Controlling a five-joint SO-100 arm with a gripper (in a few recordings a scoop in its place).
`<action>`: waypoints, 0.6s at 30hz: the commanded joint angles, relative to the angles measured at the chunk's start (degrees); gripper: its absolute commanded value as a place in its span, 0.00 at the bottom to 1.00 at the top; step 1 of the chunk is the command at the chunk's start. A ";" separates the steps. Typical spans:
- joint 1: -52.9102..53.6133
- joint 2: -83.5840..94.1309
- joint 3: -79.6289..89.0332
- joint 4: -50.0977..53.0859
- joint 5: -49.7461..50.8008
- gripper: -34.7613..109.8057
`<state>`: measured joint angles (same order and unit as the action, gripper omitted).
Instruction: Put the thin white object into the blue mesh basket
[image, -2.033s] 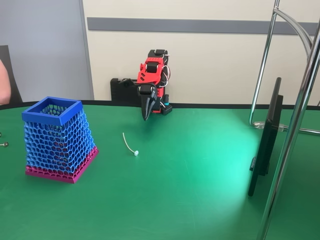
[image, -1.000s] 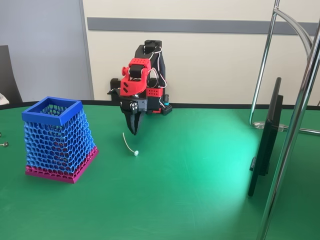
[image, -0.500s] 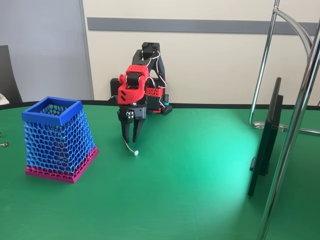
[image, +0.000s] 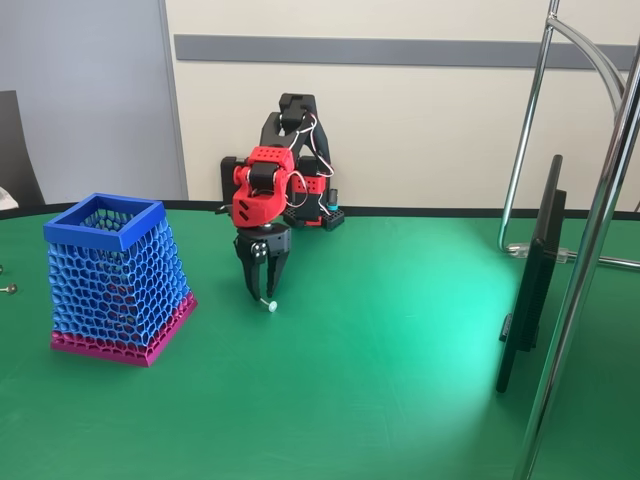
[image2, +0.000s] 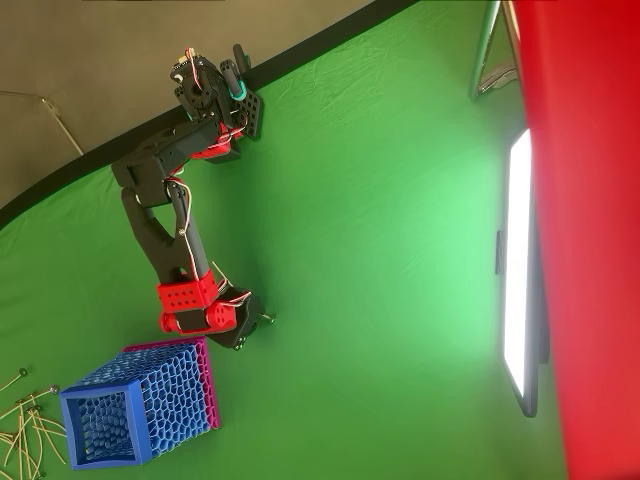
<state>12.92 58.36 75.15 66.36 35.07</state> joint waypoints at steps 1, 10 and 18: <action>-0.79 -0.35 -3.60 1.23 -0.35 0.35; -1.32 -1.76 -5.36 1.49 -1.14 0.35; -1.58 -4.31 -7.65 3.34 -1.58 0.34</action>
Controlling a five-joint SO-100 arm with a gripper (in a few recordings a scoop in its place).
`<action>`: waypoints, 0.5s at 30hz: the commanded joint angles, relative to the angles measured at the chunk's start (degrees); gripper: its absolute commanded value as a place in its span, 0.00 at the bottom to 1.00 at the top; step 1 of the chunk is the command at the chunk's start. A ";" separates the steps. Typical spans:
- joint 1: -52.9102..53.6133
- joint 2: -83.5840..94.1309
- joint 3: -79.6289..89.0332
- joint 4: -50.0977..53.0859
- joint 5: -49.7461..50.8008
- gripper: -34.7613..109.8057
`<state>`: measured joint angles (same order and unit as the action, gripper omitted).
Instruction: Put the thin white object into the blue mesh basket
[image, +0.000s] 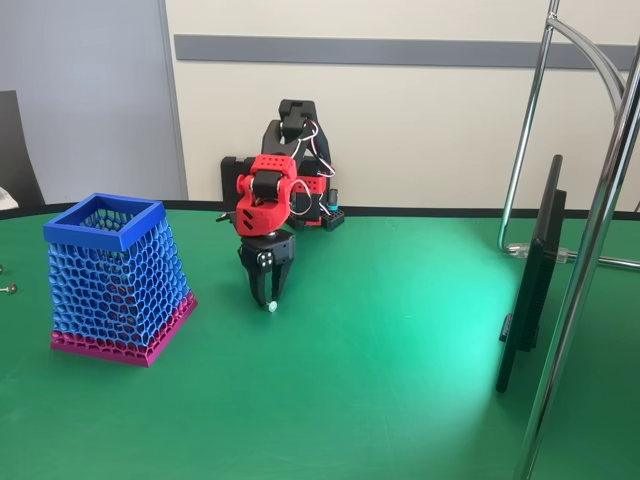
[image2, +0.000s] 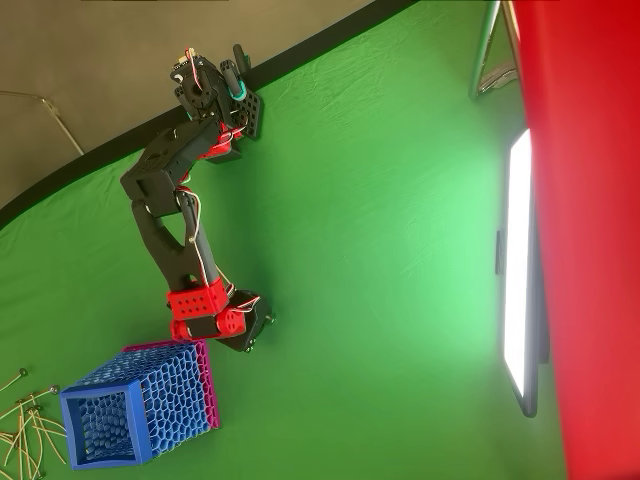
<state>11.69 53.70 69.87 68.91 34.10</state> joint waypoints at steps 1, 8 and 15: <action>-0.44 0.09 -2.81 1.05 -0.79 0.34; -0.53 -2.02 -5.62 3.43 -1.14 0.34; -0.26 -4.75 -9.40 6.86 -1.58 0.33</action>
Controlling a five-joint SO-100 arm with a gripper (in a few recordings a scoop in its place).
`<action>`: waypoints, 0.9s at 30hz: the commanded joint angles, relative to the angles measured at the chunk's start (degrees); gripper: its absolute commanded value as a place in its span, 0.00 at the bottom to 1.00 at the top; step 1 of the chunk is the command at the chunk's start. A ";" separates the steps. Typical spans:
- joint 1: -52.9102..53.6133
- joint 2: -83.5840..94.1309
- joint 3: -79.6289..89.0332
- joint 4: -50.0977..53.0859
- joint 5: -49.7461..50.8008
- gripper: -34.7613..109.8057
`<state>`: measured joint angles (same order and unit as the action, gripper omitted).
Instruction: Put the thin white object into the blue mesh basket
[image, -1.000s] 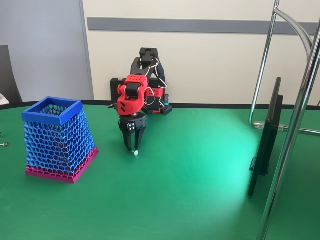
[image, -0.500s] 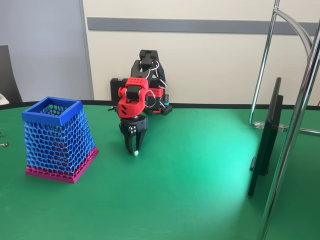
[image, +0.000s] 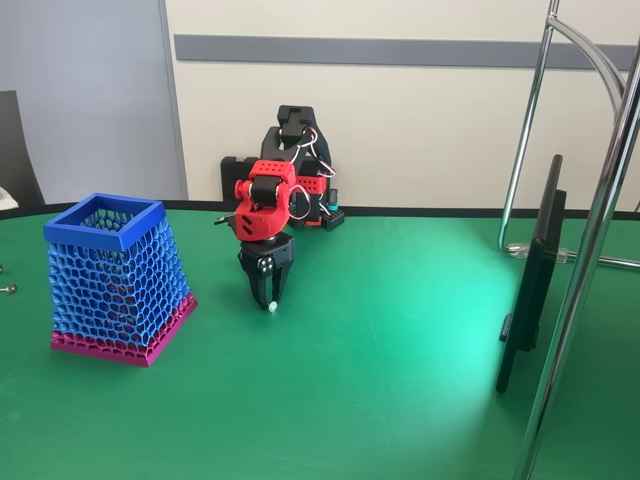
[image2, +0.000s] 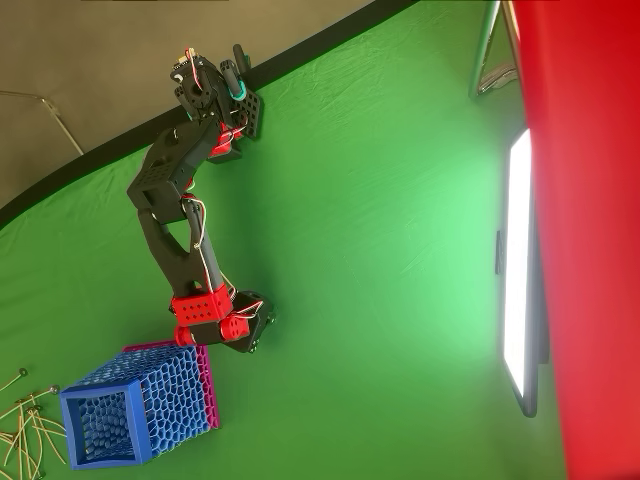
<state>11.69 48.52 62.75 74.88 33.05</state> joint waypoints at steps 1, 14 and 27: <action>-0.18 0.35 -2.29 0.88 -0.62 0.33; -0.26 0.79 -2.29 0.97 -3.43 0.26; -3.52 16.26 -4.75 -5.98 -13.62 0.25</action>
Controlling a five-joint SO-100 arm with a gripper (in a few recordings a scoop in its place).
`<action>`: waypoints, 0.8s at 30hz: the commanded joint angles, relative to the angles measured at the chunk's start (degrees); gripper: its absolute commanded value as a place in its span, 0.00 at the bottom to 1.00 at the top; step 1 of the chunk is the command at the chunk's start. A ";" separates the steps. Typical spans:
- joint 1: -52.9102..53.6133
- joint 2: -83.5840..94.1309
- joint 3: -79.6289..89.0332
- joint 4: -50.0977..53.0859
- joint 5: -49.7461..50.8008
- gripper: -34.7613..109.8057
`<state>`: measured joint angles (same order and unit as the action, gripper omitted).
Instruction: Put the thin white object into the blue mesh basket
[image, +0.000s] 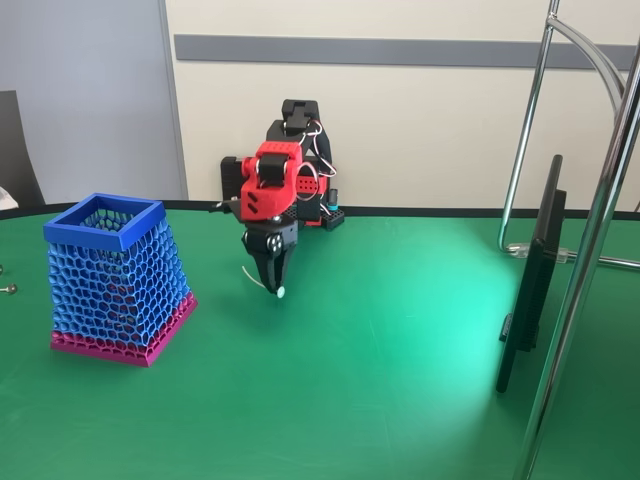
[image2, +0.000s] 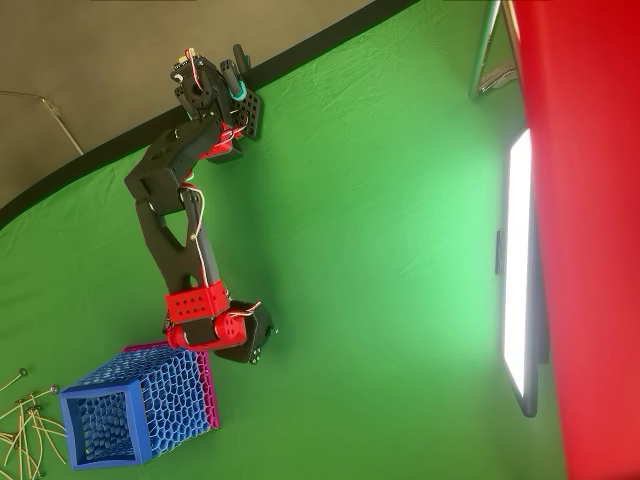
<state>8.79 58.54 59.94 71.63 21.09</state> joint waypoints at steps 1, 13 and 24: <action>-0.79 8.17 -1.93 -4.22 -3.16 0.25; 0.70 31.90 18.98 -44.47 -25.40 0.24; 6.15 40.96 35.95 -74.44 -35.42 0.24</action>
<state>13.80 96.15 95.54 0.70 -14.77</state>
